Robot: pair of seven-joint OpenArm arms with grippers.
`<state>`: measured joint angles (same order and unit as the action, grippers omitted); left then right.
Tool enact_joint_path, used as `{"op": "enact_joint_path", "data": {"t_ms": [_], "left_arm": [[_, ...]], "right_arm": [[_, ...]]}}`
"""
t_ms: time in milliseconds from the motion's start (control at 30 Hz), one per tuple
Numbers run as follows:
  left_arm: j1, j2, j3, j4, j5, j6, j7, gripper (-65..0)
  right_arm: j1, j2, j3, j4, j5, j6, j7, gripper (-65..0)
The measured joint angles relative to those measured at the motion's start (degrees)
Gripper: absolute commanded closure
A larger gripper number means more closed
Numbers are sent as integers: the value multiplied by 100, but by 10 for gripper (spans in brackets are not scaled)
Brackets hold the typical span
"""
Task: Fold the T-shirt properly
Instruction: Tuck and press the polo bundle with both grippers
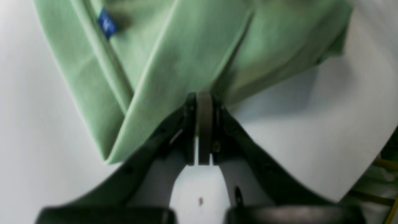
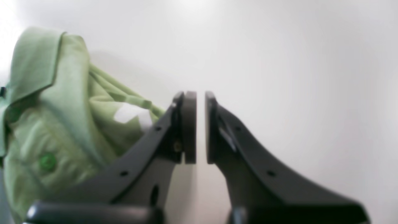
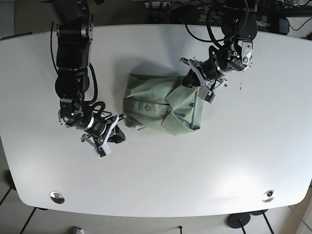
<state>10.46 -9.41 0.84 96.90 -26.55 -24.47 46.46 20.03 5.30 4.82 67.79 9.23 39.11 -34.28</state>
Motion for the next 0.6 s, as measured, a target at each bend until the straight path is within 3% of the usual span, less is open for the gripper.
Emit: {"op": "enact_joint_path", "data": {"t_ms": [133, 233, 400, 600], "left_arm": [[-83, -33, 0, -385, -11, -2, -83, 0], [-356, -114, 9, -754, -133, -48, -114, 0], [-968, -372, 33, -1582, -223, -109, -516, 0], [-2179, -479, 76, -3283, -365, -199, -1196, 0]], "right_arm": [[17, -275, -7, -531, -708, 57, 750, -48], [20, -236, -2, -1108, -933, 52, 1381, -48], [-57, 107, 57, -1423, -883, 57, 1652, -44], [-605, 557, 35, -1016, -2, 57, 1709, -44]]}}
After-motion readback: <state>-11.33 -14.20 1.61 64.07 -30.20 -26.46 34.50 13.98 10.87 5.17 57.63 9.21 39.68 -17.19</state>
